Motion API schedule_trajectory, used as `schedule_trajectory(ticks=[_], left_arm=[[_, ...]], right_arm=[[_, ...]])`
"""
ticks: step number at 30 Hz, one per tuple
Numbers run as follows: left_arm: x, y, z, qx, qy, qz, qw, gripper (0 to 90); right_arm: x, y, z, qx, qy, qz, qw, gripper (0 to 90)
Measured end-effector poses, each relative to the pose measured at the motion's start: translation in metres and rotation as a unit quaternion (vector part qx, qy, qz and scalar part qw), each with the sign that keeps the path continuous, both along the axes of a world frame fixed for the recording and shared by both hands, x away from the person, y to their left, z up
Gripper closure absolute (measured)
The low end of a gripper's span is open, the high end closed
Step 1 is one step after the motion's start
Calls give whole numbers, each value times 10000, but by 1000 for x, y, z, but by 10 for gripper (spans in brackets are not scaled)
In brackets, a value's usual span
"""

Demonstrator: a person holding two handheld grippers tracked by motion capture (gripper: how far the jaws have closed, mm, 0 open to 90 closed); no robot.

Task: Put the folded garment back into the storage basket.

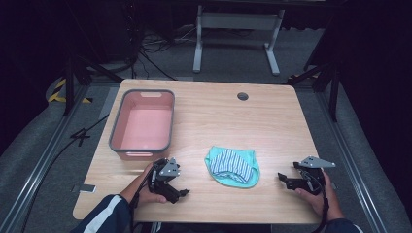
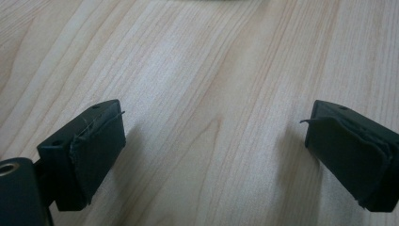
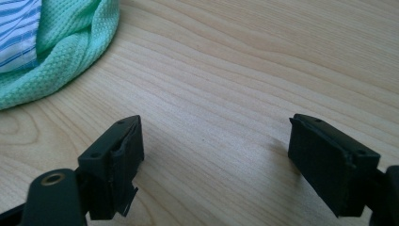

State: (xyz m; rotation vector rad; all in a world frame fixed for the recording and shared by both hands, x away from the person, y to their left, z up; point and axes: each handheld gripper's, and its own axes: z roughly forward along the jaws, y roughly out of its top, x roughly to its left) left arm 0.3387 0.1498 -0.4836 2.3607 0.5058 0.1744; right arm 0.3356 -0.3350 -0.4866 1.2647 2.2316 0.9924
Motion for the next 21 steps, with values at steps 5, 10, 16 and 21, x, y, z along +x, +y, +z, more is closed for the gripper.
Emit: schedule_trajectory(ticks=[5, 10, 16, 21], left_arm=[[-1, 2, 2, 52, 12, -8, 10000, 74], [-1, 5, 3, 50, -9, -25, 10000, 119], [1, 0, 6, 70, 58, 152, 9998, 202], [1, -10, 14, 263, -395, 551, 9974, 345]], right_arm=[[0, 0, 0, -14, -2, 6, 10000, 189], [2, 0, 0, -44, 53, -61, 10000, 151], [2, 2, 3, -104, 190, -149, 9997, 180], [2, 12, 11, 134, 204, 66, 9997, 330]])
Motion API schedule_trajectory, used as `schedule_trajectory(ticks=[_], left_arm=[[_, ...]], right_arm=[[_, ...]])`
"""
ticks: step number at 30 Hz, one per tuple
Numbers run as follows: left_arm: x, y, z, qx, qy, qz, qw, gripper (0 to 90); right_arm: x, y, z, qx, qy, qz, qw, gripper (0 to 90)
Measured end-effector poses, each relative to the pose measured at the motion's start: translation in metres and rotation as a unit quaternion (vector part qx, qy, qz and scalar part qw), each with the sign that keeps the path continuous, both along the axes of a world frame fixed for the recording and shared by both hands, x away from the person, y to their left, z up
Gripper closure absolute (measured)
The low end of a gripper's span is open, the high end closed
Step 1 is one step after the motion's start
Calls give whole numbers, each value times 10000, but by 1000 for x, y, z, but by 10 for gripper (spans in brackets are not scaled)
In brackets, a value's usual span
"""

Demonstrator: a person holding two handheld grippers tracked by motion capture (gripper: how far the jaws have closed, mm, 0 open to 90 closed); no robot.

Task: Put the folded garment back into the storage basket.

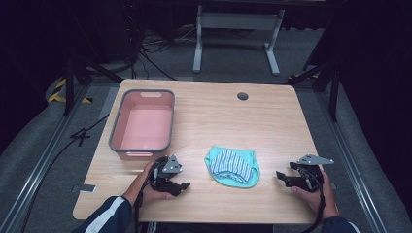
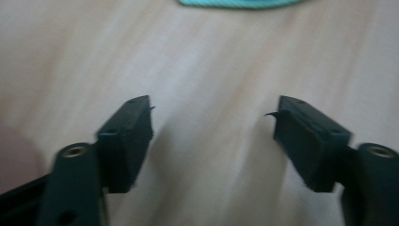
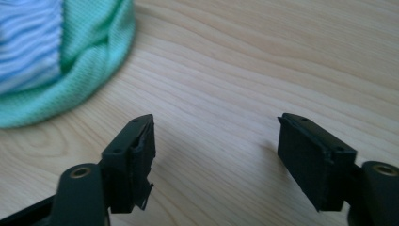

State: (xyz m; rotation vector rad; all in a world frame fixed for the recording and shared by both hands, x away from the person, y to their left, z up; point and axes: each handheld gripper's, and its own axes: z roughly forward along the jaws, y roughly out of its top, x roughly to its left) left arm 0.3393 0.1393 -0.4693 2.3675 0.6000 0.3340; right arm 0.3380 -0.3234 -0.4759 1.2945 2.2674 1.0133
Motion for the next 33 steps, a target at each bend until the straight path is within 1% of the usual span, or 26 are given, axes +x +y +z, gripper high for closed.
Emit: schedule_trajectory(ticks=[1, 2, 3, 4, 7, 9, 10, 12, 13, 14, 15, 16, 17, 19, 20, 21, 22, 24, 27, 28, 29, 31, 32, 33], left_arm=[[0, 0, 0, 0, 0, 0, 10000, 360], [-1, -7, 8, -63, -263, 8, 9996, 378], [-1, -7, 8, -63, -263, 8, 9996, 402], [0, -12, 12, -122, -317, 43, 9994, 402], [9, -25, 15, -230, -219, 104, 9994, 415], [16, -32, 14, -210, -183, 135, 9995, 418], [18, -35, 14, -186, -201, 157, 9995, 426], [23, -44, 12, -147, -141, 185, 9996, 427], [26, -50, 11, -120, -179, 192, 9996, 429], [29, -53, 11, -138, -203, 220, 9995, 437], [32, -57, 11, -168, -169, 239, 9994, 438], [35, -61, 11, -193, -178, 269, 9993, 438], [37, -65, 11, -201, -236, 291, 9991, 440], [43, -74, 11, -192, -264, 353, 9988, 441], [47, -78, 10, -233, -290, 410, 9985, 441], [47, -78, 10, -233, -290, 410, 9985, 442], [49, -80, 10, -258, -288, 444, 9983, 442], [56, -86, 7, -222, -312, 537, 9978, 443], [62, -91, -1, -143, -176, 592, 9980, 442], [63, -91, -3, -160, -149, 571, 9981, 437], [64, -91, -4, -183, -135, 599, 9979, 433], [65, -91, -3, -97, -171, 584, 9981, 408], [65, -91, -4, -124, -99, 581, 9982, 402], [65, -90, -5, -159, -36, 551, 9983, 395]], right_arm=[[0, 0, 0, 0, 0, 0, 10000, 330], [-1, 9, 6, 69, -73, 86, 9999, 372], [-1, 9, 6, 69, -73, 86, 9999, 372], [0, 14, 9, 79, -108, 166, 9998, 377], [3, 34, 17, 22, -180, 369, 9992, 387], [7, 46, 19, -24, -189, 442, 9988, 390], [9, 50, 20, -57, -189, 458, 9988, 396], [13, 58, 20, -11, -151, 482, 9987, 409], [15, 62, 20, -53, -159, 503, 9986, 420], [18, 67, 19, -116, -125, 497, 9986, 430], [20, 70, 19, -130, -110, 487, 9987, 436], [23, 73, 19, -149, -127, 515, 9985, 452], [26, 77, 19, -138, -78, 494, 9987, 458], [31, 83, 19, -143, -65, 482, 9987, 473], [33, 86, 19, -164, -58, 464, 9988, 478], [33, 86, 19, -164, -58, 464, 9988, 478], [36, 89, 19, -253, -40, 463, 9986, 482], [39, 91, 16, -222, 39, 453, 9987, 483], [40, 93, 11, -299, 125, 513, 9982, 482], [40, 93, 10, -349, 130, 524, 9979, 479], [40, 94, 9, -379, 161, 484, 9980, 467], [41, 93, 7, -351, 165, 484, 9981, 455], [40, 94, 5, -375, 200, 530, 9977, 444], [40, 96, 3, -401, 148, 550, 9976, 438]])
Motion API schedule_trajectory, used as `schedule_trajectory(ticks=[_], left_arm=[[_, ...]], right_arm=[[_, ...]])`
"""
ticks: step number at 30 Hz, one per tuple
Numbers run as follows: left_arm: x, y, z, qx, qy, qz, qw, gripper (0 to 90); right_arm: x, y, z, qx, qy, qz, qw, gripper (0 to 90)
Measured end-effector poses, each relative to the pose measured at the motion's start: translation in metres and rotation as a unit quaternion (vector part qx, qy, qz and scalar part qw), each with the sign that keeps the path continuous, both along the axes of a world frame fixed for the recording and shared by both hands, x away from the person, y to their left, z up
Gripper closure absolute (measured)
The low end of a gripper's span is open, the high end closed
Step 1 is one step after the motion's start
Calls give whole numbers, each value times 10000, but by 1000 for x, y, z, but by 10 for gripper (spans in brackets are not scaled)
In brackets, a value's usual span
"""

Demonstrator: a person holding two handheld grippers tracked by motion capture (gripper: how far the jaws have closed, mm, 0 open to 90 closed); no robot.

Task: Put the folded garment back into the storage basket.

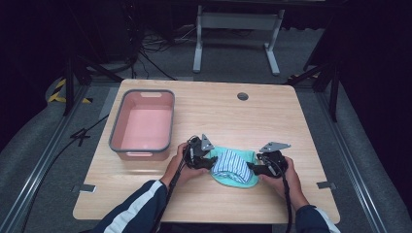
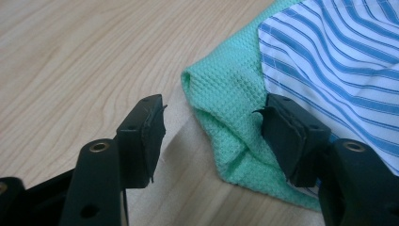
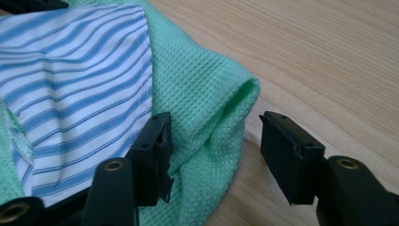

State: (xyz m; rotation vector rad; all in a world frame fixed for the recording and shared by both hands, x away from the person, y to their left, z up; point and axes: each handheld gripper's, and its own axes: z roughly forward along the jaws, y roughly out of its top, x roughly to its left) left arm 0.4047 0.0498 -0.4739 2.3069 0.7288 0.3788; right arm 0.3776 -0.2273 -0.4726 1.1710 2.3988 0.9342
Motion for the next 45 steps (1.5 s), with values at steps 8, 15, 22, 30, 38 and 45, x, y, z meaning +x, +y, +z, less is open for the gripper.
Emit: schedule_trajectory(ticks=[8, 15, 22, 30, 38, 45], left_arm=[[4, 7, -2, -297, 516, -317, 9977, 453], [0, 6, 0, -309, 606, -475, 9966, 589], [-3, 5, -1, -375, 660, -585, 9954, 715], [-5, 3, 3, -350, 707, -602, 9951, 809], [-8, -1, 15, -136, 599, -791, 9950, 812], [-9, 0, 22, -55, 439, -808, 9957, 818]], right_arm=[[0, -1, -2, 94, 16, -54, 9999, 438], [-2, 2, 0, 187, 52, 296, 9994, 711], [-7, 6, -1, 115, -74, 477, 9988, 810], [-7, 5, 4, 189, -98, 472, 9987, 827], [-9, 1, 14, 245, -110, 467, 9985, 832], [-9, 1, 20, 299, -94, 440, 9985, 833]])
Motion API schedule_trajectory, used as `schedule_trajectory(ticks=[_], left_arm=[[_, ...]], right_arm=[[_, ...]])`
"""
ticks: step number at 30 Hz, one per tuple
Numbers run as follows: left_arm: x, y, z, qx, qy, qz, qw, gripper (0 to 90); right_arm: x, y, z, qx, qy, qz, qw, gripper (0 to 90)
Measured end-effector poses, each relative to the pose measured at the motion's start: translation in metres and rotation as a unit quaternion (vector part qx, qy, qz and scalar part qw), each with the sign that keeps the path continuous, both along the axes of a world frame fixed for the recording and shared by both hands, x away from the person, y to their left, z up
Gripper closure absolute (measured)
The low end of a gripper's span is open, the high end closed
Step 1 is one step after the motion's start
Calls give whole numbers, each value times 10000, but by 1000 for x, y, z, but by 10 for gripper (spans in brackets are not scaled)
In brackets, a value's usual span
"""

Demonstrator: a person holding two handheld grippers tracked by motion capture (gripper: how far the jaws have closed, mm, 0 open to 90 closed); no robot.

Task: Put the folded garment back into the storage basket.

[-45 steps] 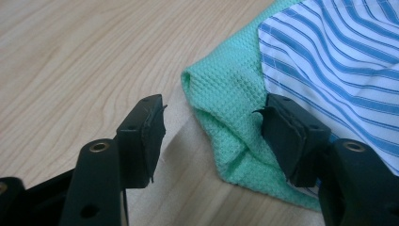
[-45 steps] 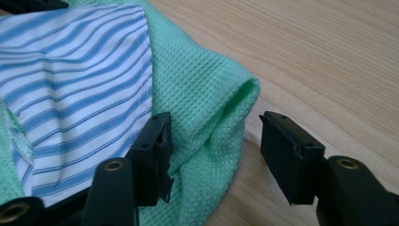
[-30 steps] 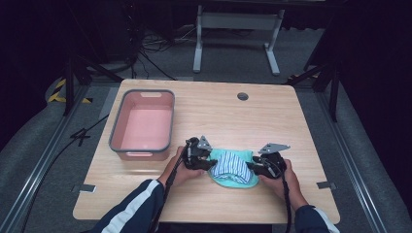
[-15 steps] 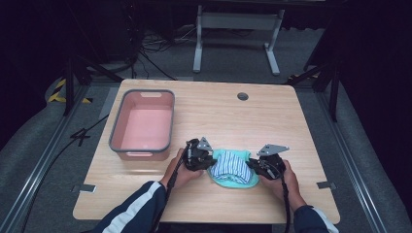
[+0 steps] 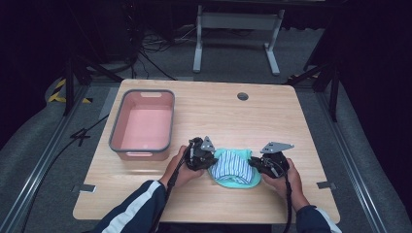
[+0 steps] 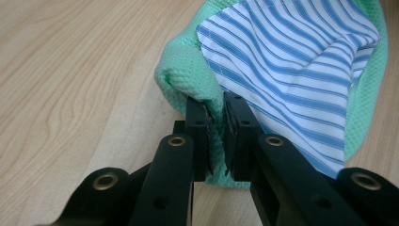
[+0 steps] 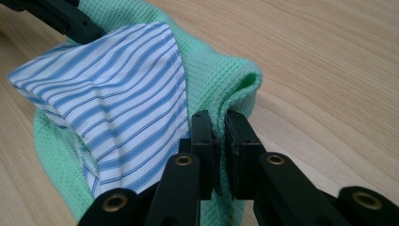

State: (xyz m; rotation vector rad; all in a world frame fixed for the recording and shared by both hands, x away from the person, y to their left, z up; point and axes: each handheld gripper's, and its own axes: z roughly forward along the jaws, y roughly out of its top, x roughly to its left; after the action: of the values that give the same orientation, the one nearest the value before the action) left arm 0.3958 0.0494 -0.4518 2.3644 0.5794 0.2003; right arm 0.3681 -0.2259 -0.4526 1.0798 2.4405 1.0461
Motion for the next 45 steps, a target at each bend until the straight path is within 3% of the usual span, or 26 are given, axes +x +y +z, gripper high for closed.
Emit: schedule_trajectory(ticks=[12, 22, 32, 40, 43, 45], left_arm=[[2, 8, 21, 25, -143, 31, 9999, 826], [3, 21, 51, 29, -333, 94, 9994, 828], [7, 44, 77, -48, -531, 244, 9983, 829], [9, 63, 91, -193, -562, 436, 9973, 830], [8, 71, 96, -89, -632, 353, 9973, 831], [9, 78, 99, -127, -637, 438, 9969, 831]], right_arm=[[1, 9, 18, 51, -204, 56, 9998, 835], [5, 26, 40, 188, -351, 110, 9991, 835], [16, 45, 63, 203, -540, 185, 9982, 835], [22, 60, 77, 323, -623, 290, 9971, 835], [25, 70, 85, 331, -690, 371, 9964, 835], [28, 76, 89, 321, -739, 446, 9957, 835]])
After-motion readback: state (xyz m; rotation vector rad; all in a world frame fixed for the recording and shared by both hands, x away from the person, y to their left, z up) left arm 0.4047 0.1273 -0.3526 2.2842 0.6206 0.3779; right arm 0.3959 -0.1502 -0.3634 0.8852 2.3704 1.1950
